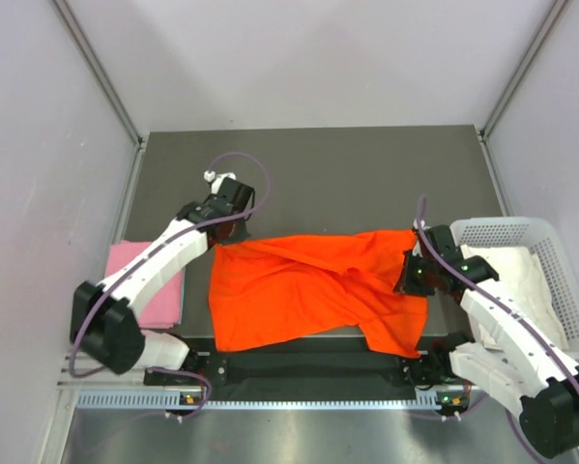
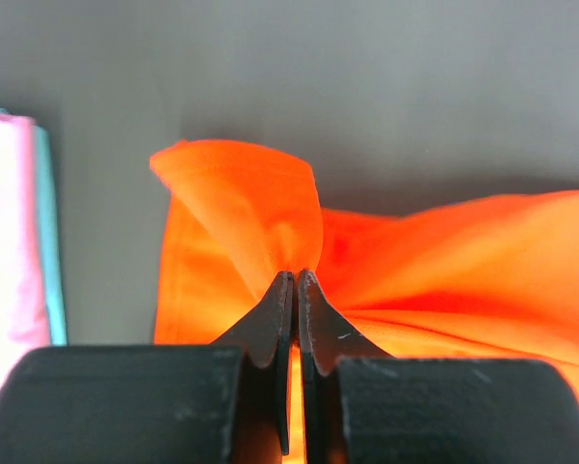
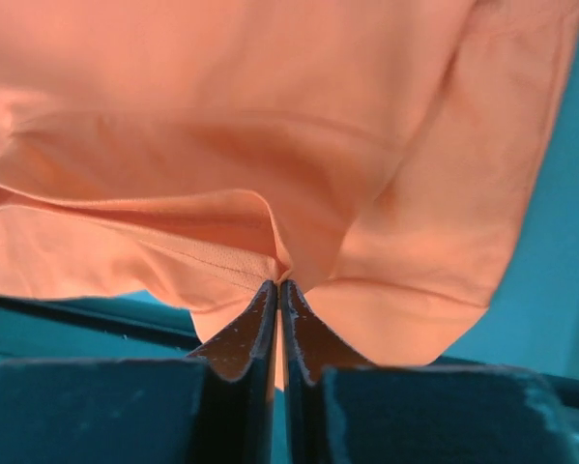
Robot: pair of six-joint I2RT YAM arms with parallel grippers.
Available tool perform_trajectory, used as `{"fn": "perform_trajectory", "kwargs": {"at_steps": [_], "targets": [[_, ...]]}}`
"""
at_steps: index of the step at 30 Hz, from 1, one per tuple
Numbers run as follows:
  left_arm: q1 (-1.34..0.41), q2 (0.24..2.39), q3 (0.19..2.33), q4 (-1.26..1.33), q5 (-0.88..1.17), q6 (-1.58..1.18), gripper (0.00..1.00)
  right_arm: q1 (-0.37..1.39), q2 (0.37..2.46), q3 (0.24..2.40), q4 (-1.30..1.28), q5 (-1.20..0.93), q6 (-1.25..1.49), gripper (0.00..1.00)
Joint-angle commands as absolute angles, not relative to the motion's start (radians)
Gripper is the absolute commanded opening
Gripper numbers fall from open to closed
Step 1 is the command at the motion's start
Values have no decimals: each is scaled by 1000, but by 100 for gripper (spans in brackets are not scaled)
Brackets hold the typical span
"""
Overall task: Fold and stack the t-shirts
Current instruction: Flatten the tshirt out
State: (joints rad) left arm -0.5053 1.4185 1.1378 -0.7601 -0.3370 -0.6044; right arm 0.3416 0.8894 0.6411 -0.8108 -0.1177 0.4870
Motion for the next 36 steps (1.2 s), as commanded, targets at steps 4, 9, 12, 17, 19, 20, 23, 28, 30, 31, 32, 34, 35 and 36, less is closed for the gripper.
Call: {"fn": "perform_trajectory", "kwargs": {"at_steps": [4,9,12,17,19,20,23,28,30,31,32,34,35,36], "targets": [[-509,1217,1042,-533,-460,-620,0,316,902,810,-692,-6,528,0],[-505,1311,1104,-388,-508,-557,0,253,1113,1008,-574,63,482,0],[-489,1442,1186,-333,-529,-535,0,183,1251,1129,-505,40,459,0],[-474,1675,1316,-238,-594,-466,0,98,1483,1288,-412,14,359,0],[-465,1759,1348,-180,-609,-443,0,78,1532,1305,-373,15,318,0],[-462,1785,1361,-169,-623,-443,0,72,1595,1336,-347,11,310,0],[-439,1888,1408,-129,-641,-445,0,60,1724,1417,-312,-57,281,0],[-410,2029,1523,-117,-695,-426,0,51,1880,1529,-275,-81,311,0],[-399,2060,1542,-74,-706,-401,0,49,1937,1586,-267,-83,319,0],[-399,2069,1551,-61,-719,-391,0,46,1953,1606,-265,-77,324,0],[-399,2077,1557,-43,-754,-385,0,46,1980,1641,-267,-72,340,0],[-399,2106,1588,-40,-788,-368,0,40,2003,1675,-267,-83,359,0],[-399,2117,1600,-41,-808,-367,0,41,2020,1709,-271,-93,367,0],[-399,2138,1629,-70,-851,-377,0,41,2028,1721,-278,-95,365,0]]}}
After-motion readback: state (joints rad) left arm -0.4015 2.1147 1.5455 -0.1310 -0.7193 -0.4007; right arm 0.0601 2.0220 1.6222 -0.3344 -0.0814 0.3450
